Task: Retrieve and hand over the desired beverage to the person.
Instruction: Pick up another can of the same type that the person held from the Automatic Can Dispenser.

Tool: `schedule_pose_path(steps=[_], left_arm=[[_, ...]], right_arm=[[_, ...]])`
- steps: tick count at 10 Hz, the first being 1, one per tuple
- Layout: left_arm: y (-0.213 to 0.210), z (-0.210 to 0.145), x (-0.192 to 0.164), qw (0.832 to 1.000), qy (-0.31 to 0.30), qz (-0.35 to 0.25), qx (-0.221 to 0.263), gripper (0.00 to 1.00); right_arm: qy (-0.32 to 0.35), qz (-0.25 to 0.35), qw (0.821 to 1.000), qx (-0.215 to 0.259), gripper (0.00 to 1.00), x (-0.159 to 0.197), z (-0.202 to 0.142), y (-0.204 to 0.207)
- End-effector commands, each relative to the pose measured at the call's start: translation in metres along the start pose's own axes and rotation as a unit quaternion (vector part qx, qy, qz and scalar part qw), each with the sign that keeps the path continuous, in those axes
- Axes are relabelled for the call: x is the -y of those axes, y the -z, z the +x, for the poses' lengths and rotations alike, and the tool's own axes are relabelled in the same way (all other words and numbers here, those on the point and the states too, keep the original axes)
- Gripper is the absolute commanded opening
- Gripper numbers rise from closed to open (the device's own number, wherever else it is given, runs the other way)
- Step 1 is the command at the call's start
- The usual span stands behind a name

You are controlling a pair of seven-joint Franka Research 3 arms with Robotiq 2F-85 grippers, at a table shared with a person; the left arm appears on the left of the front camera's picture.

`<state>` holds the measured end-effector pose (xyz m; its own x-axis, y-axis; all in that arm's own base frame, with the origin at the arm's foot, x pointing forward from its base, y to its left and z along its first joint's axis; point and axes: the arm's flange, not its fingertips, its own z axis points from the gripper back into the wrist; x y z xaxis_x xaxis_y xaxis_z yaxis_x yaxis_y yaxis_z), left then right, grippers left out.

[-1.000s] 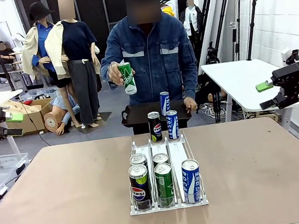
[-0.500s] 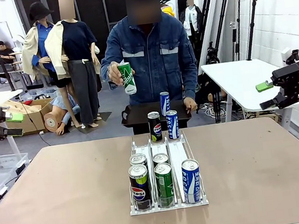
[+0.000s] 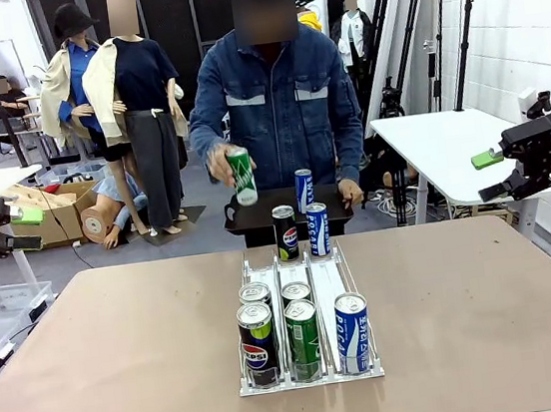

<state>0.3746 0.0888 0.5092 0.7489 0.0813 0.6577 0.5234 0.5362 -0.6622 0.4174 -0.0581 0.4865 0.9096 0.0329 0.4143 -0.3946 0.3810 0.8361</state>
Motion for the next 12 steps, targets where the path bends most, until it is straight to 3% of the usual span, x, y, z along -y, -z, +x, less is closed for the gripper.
schedule_pose_path(steps=[1,12], left_arm=[[-0.0019,-0.0009,-0.0001,1.0,0.003,-0.005,0.003,1.0],[-0.0019,-0.0009,-0.0001,1.0,0.003,-0.005,0.003,1.0]], right_arm=[[0.0,0.001,1.0,0.0,1.0,-0.0001,0.0001,0.0004],[0.0,0.001,1.0,0.0,1.0,-0.0001,0.0001,0.0004]])
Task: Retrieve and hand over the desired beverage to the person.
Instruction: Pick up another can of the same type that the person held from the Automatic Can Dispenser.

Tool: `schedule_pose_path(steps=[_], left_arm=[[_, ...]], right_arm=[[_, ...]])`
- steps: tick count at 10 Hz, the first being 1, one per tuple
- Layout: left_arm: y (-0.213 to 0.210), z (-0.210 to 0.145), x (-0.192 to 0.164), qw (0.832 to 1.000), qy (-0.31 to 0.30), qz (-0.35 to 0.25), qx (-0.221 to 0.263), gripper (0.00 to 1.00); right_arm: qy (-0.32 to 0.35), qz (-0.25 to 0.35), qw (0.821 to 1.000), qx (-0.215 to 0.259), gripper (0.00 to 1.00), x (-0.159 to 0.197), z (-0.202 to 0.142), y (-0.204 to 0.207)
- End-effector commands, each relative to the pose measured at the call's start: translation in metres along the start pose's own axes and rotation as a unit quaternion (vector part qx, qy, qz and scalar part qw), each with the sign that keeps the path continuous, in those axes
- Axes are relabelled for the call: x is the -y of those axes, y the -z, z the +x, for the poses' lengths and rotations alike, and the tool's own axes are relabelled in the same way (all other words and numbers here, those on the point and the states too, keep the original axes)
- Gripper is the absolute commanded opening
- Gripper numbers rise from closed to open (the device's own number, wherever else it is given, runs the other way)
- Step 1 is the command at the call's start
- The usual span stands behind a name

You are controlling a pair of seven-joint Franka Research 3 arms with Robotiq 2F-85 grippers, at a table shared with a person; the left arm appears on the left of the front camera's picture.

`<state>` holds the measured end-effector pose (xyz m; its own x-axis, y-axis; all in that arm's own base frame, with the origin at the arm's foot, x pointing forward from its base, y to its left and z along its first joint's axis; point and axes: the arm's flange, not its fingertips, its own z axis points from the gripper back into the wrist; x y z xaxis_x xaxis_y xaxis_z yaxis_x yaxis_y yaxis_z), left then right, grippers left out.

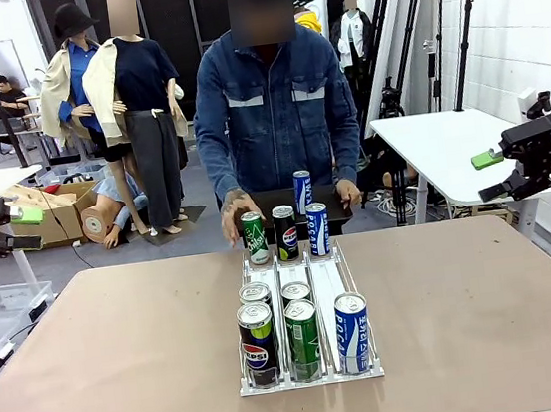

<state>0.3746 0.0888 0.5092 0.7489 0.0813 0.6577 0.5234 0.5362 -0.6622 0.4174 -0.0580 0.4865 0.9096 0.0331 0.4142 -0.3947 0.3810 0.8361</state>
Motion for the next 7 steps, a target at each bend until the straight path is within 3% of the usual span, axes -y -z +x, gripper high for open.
schedule_pose_path(steps=[1,7], left_arm=[[-0.0019,-0.0009,-0.0001,1.0,0.003,-0.005,0.003,1.0],[0.0,0.0,0.0,1.0,0.0,0.0,0.0,1.0]], right_arm=[[0.0,0.001,1.0,0.0,1.0,-0.0001,0.0001,0.0003],[0.0,0.001,1.0,0.0,1.0,-0.0001,0.0001,0.0003]])
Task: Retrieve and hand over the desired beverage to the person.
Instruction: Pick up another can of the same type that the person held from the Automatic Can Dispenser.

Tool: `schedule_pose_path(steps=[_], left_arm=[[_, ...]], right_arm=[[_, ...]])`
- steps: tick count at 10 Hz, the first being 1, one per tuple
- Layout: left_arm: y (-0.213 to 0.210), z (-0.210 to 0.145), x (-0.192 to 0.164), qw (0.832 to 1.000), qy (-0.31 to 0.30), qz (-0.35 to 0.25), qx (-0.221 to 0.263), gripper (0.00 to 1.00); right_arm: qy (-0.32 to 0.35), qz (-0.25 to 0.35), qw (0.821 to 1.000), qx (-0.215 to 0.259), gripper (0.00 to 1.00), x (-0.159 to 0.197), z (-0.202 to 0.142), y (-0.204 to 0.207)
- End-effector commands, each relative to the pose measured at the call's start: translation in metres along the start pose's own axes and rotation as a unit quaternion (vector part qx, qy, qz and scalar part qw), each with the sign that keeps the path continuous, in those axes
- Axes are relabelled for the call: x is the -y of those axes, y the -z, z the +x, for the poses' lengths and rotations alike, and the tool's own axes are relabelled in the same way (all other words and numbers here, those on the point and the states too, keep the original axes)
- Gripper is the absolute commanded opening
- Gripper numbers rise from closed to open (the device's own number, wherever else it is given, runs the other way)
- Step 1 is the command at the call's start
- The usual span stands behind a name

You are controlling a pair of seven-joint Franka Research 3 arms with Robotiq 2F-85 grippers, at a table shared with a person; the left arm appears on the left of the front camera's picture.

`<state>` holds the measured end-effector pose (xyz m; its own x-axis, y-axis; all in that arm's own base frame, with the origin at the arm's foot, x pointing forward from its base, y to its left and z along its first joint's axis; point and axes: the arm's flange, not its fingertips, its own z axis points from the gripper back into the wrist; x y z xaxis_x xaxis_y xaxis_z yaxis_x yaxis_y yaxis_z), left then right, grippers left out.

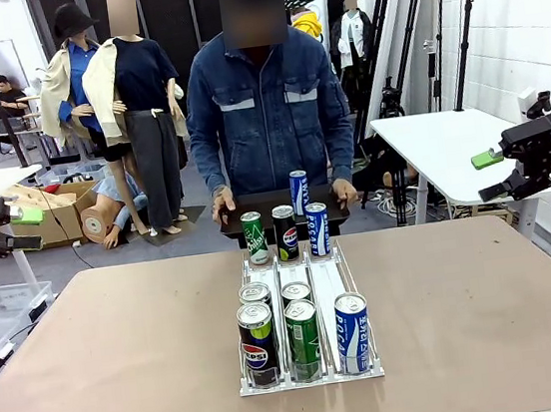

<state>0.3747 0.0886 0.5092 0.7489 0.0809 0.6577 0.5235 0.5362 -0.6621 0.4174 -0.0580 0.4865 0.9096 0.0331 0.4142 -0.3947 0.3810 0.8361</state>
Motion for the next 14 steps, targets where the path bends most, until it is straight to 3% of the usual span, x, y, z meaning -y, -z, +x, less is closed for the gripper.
schedule_pose_path(steps=[1,8,14], left_arm=[[0.011,0.01,0.004,1.0,-0.023,-0.008,-0.004,1.0],[0.147,0.046,0.078,0.986,-0.064,0.038,-0.152,1.0],[0.269,0.066,0.128,0.955,-0.08,0.106,-0.263,1.0]], right_arm=[[0.0,0.001,1.0,0.0,1.0,0.0,0.0,0.0],[0.0,0.001,1.0,0.0,1.0,0.0,0.0,0.0],[0.0,0.001,1.0,0.0,1.0,0.0,0.0,0.0]])
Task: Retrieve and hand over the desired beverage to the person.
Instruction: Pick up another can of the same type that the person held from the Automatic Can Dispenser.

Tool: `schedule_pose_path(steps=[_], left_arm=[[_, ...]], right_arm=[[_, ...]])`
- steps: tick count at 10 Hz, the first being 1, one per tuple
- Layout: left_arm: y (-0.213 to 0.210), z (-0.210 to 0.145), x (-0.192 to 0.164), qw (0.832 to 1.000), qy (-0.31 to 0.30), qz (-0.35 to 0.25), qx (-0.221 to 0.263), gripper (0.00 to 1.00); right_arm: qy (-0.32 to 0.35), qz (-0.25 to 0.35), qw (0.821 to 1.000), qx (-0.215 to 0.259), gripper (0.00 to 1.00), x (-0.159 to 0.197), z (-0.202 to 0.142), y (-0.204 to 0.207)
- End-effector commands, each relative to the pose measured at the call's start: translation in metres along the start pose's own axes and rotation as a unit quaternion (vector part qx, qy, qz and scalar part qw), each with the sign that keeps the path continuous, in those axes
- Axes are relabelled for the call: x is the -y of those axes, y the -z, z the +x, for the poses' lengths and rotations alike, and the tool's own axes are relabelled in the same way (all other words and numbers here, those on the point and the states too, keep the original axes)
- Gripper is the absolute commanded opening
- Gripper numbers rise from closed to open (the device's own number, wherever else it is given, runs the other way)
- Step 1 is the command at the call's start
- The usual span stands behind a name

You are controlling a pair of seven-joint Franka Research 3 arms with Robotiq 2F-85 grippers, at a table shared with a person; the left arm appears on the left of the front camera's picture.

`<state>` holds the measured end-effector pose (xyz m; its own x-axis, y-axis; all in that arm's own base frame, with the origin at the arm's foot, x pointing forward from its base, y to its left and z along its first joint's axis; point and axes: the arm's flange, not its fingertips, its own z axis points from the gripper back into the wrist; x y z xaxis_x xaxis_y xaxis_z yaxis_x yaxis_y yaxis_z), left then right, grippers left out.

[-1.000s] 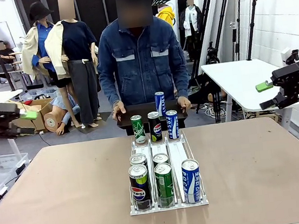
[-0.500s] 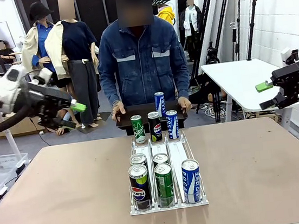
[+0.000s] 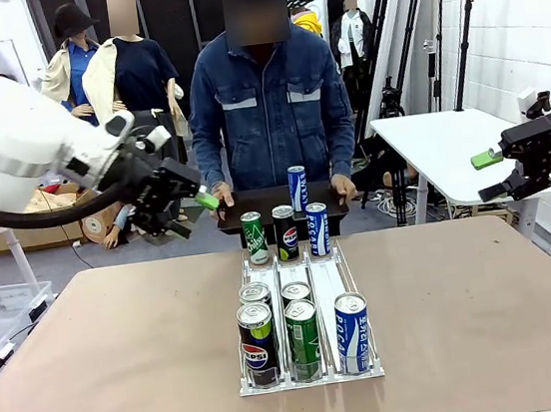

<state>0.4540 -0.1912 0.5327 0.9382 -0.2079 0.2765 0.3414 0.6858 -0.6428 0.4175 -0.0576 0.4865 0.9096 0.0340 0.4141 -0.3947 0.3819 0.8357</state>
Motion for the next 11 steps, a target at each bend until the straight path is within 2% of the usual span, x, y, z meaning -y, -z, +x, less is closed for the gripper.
schedule_pose_path(steps=[1,5,7,11], left_arm=[[0.018,0.021,0.019,0.999,-0.003,0.034,-0.035,1.0],[0.063,0.022,0.071,0.99,0.067,0.053,-0.114,1.0],[0.088,0.013,0.099,0.981,0.1,0.088,-0.141,1.0],[0.131,-0.013,0.129,0.972,0.12,0.142,-0.143,1.0]], right_arm=[[0.0,0.001,1.0,0.0,1.0,0.0,0.0,0.0],[0.0,0.001,1.0,0.0,1.0,0.0,0.0,0.0],[0.0,0.001,1.0,0.0,1.0,0.0,0.0,0.0],[0.0,0.001,1.0,0.0,1.0,0.0,0.0,0.0]])
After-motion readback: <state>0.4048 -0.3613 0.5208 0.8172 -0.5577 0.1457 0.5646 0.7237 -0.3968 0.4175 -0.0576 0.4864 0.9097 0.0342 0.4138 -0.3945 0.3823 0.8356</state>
